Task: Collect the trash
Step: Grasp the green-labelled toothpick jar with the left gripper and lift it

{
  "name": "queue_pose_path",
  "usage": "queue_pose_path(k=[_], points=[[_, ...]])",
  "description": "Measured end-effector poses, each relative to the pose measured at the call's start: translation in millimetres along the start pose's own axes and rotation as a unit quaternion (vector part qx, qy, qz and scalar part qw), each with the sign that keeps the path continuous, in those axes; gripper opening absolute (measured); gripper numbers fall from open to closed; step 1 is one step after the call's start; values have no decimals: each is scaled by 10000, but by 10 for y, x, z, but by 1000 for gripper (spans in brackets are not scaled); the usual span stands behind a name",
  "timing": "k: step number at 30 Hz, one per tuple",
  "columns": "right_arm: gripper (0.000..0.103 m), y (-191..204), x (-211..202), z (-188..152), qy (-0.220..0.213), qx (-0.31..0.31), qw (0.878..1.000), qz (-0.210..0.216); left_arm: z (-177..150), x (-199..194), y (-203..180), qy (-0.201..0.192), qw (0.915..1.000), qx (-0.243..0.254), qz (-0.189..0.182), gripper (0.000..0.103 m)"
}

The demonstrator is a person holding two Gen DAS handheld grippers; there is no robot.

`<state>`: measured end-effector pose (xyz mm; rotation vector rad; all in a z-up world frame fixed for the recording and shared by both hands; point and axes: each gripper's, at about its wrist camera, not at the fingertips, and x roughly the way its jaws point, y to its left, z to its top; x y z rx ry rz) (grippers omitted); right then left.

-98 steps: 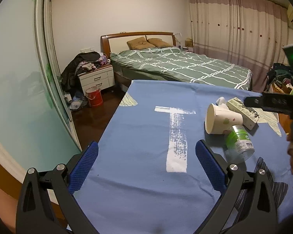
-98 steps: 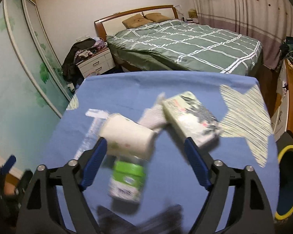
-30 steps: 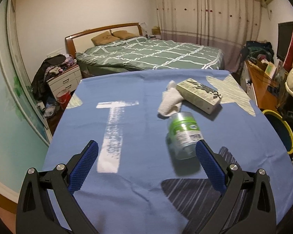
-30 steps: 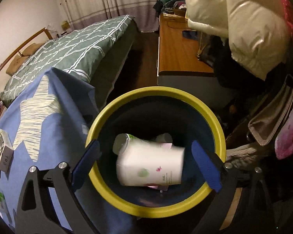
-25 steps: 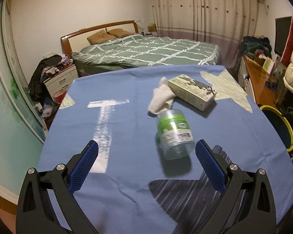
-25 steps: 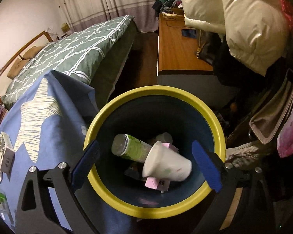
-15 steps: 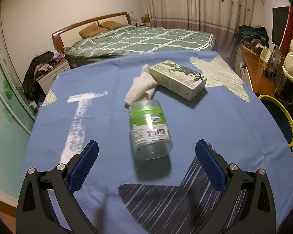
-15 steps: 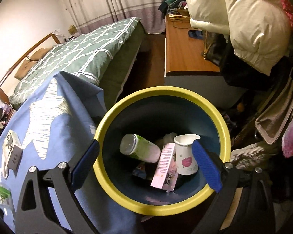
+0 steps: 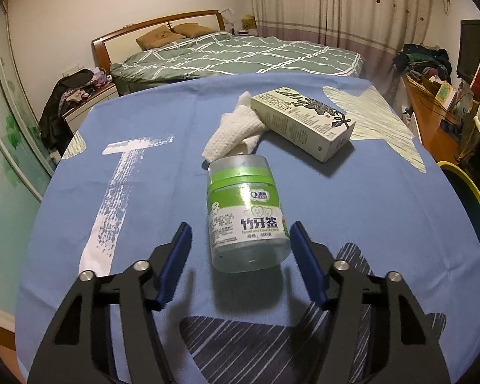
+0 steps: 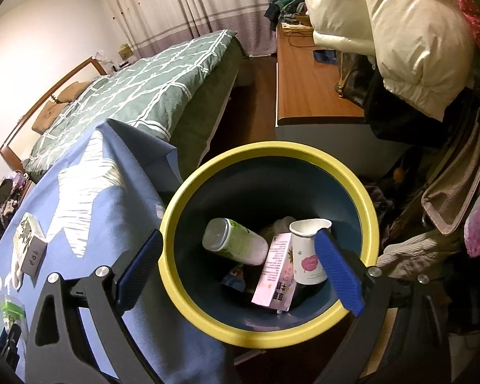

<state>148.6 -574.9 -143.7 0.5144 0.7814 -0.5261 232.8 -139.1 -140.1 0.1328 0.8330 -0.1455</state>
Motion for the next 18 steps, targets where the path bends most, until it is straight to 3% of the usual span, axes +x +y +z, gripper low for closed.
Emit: queue_pose_path(k=[4, 18], points=[[91, 34, -17, -5, -11, -38, 10000, 32, 9, 7, -6, 27, 10000, 31, -62, 51], [91, 22, -127, -20, -105, -13, 9999, 119, 50, -231, -109, -194, 9994, 205, -195, 50]])
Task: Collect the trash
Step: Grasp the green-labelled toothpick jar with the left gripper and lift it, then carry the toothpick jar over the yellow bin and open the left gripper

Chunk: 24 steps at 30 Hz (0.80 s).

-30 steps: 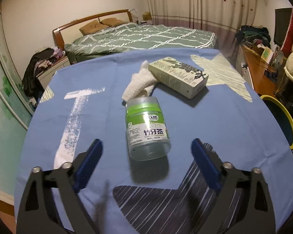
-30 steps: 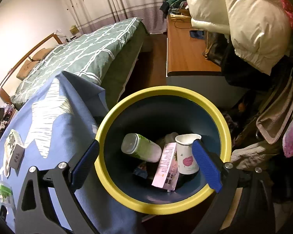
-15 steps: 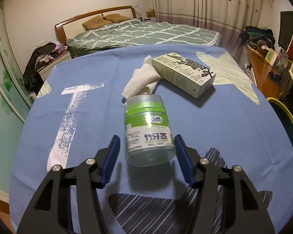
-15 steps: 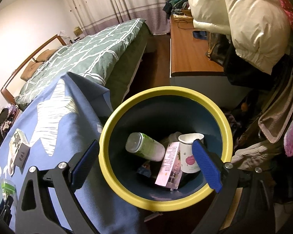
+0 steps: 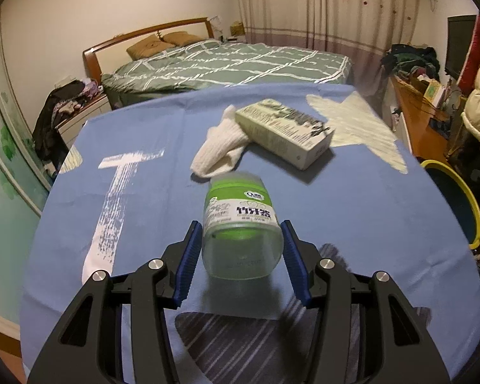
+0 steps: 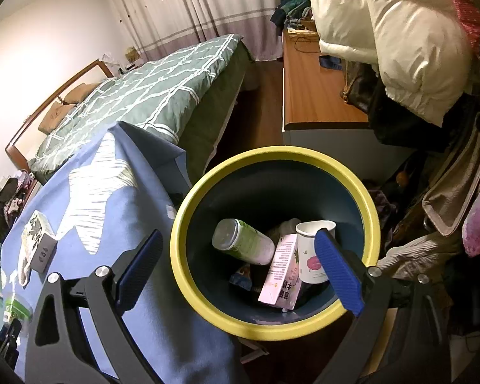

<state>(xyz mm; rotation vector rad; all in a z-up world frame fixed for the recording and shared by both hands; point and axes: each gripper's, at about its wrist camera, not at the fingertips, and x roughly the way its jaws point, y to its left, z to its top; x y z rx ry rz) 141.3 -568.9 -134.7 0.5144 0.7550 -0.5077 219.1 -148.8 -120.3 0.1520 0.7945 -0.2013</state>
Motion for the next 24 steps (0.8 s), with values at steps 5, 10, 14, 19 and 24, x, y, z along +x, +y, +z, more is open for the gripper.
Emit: queue_pose_path(k=[5, 10, 14, 19, 24], points=[[91, -37, -33, 1, -25, 21, 10000, 9, 61, -113, -156, -103, 9997, 146, -162, 50], [91, -135, -83, -2, -66, 86, 9999, 55, 134, -169, -369, -144, 9989, 304, -337, 49], [91, -259, -118, -4, -91, 153, 9998, 115, 195, -188, -548, -165, 9979, 434, -445, 49], [91, -388, -147, 4, -114, 228, 9995, 183, 267, -204, -813, -165, 9961, 619, -608, 49], [91, -555, -205, 16, -174, 294, 9992, 197, 365, -242, -1142, -207, 9928, 833, -833, 49]])
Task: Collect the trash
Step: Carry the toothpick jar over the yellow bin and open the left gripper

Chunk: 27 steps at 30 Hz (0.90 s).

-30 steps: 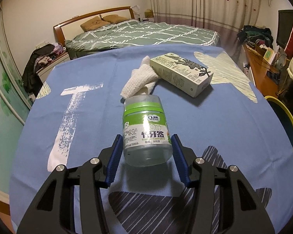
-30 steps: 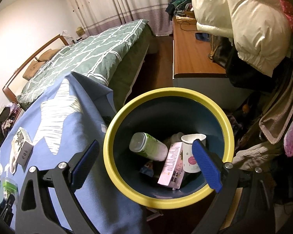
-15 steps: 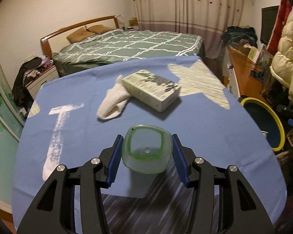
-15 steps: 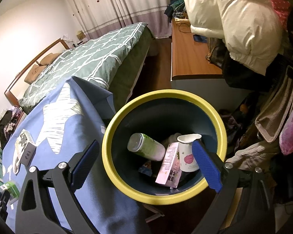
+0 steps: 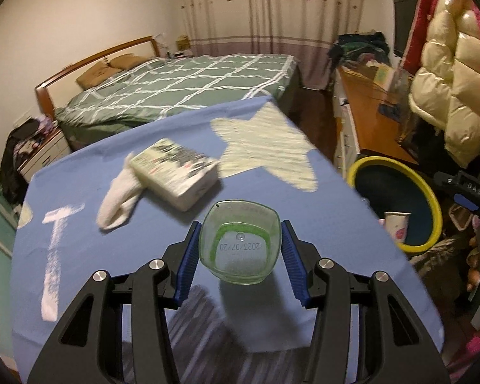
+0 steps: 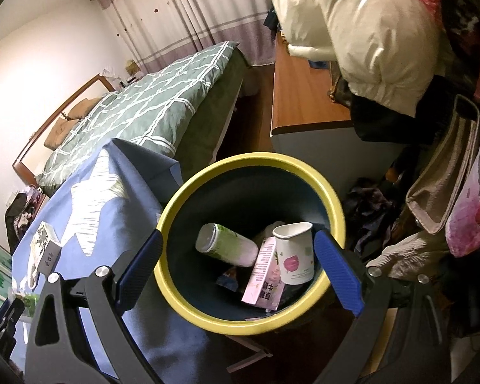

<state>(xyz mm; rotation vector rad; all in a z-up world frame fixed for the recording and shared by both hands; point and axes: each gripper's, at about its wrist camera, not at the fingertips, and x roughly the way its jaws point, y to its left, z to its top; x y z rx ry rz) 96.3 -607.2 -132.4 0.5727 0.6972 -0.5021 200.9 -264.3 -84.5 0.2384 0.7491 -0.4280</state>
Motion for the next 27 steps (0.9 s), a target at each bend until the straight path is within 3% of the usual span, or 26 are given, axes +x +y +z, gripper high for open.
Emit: queue_pose_path(k=[8, 18, 27], points=[[91, -231, -87, 19, -63, -68, 9998, -177, 339, 91, -660, -107, 9971, 423, -619, 49], [91, -593, -169, -1, -70, -75, 9990, -440, 741, 352, -1564, -110, 9876, 895, -1283, 49], [91, -803, -139, -13, -1, 25, 9987, -501, 789, 676, -2074, 90, 9837, 1050, -1459, 51]])
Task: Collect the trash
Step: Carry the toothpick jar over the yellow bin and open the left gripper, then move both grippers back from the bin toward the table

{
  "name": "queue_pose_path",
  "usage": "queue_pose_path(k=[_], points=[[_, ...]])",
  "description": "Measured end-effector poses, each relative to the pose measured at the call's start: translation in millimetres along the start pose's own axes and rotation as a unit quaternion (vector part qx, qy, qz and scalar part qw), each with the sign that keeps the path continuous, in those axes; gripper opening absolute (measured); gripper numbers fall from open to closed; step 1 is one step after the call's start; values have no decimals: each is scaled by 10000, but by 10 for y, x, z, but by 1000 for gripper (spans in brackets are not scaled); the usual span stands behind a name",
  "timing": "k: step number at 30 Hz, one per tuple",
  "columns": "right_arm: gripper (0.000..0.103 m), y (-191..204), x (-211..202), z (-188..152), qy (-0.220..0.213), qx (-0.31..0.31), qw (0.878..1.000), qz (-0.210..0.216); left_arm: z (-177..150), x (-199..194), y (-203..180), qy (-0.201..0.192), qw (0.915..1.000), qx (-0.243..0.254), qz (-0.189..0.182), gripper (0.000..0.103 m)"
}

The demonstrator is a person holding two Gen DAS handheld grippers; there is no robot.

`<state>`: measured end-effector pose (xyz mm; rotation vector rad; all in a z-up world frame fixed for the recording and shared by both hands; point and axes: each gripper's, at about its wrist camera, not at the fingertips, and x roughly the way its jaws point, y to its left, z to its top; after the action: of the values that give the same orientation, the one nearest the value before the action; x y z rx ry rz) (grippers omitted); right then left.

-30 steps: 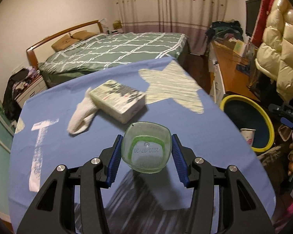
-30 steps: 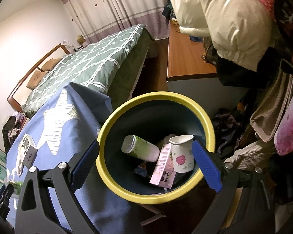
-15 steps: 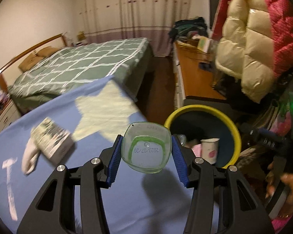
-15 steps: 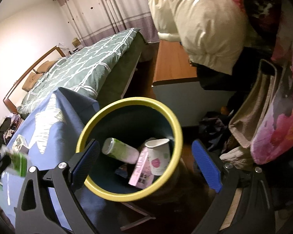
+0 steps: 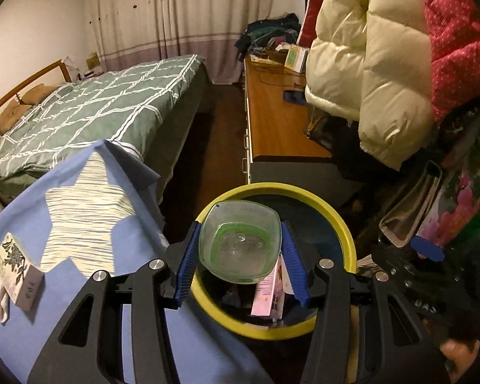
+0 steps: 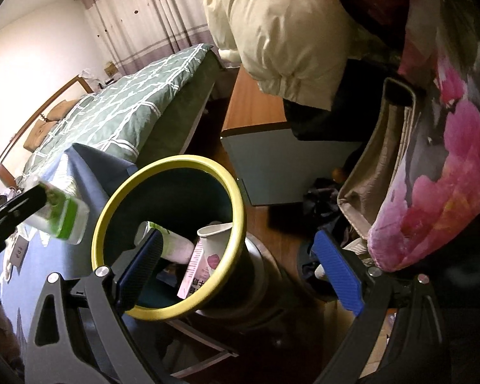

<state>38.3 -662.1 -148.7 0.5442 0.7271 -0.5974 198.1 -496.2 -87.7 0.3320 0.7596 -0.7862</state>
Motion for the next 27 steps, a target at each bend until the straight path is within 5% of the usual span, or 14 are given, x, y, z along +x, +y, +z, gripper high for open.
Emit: queue_pose_path(k=[3, 16, 27], points=[[91, -17, 9, -5, 18, -2, 10000, 10, -15, 9, -10, -70, 9999, -38, 74, 69], [91, 262, 40, -51, 81, -228, 9997, 86, -316, -667, 660, -495, 9948, -615, 648, 80], [91, 1065, -41, -141, 91, -899, 9955, 285, -1105, -1572, 1834, -760, 9702, -1483, 1761, 87]])
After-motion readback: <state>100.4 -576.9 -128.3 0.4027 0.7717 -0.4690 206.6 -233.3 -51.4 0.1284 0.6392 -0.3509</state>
